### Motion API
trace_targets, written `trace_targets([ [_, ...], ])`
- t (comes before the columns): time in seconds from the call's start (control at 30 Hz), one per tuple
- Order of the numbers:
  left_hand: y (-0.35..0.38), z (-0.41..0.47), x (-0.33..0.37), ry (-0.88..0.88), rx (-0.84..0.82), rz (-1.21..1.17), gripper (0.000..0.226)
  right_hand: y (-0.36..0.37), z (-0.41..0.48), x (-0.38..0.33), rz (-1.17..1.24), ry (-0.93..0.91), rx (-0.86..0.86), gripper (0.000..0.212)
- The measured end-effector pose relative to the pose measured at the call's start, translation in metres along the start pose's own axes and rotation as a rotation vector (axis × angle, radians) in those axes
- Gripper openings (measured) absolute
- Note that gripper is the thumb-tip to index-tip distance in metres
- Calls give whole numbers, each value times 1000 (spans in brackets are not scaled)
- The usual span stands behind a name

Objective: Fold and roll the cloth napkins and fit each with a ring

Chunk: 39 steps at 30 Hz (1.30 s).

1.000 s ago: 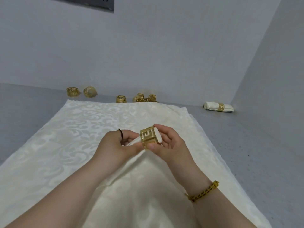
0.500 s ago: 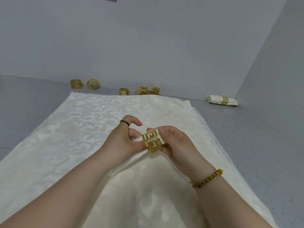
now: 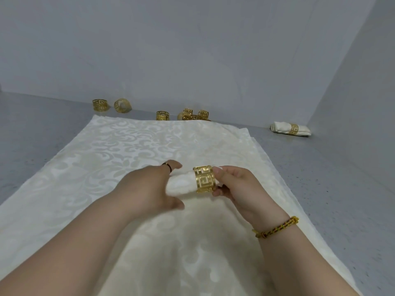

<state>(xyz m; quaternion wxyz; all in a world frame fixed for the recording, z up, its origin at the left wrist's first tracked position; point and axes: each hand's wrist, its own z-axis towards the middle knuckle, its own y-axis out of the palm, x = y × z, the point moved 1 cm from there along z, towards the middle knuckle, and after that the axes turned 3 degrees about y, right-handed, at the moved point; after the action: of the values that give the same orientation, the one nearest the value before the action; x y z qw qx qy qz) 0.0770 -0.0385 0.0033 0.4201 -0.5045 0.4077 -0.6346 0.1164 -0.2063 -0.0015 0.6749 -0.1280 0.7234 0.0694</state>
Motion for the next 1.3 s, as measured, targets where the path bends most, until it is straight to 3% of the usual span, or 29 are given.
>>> trace_targets([
  [0.1,0,9,-4,17,57,-8,44,-2,0,-2,130,25,-40,22],
  [0.27,5,8,-2,90,135,173,56,-8,1,-4,218,103,-36,21],
  [0.4,5,7,-11,91,150,178,34,-9,0,-2,249,147,-23,30],
  [0.47,4,5,-9,106,146,133,40,-10,0,-2,271,153,-11,31],
  [0.57,3,-1,2,186,145,149,81,-9,1,0,266,171,-15,24],
  [0.63,4,1,19,232,156,168,95,-6,0,1,238,167,-54,20],
  [0.87,23,19,44,209,169,135,60,-9,2,4,160,149,-45,21],
  [1.13,10,3,5,145,71,-55,71,-10,3,3,134,188,-31,19],
  [1.3,9,2,7,138,4,-102,86,-11,1,3,21,180,-120,14],
])
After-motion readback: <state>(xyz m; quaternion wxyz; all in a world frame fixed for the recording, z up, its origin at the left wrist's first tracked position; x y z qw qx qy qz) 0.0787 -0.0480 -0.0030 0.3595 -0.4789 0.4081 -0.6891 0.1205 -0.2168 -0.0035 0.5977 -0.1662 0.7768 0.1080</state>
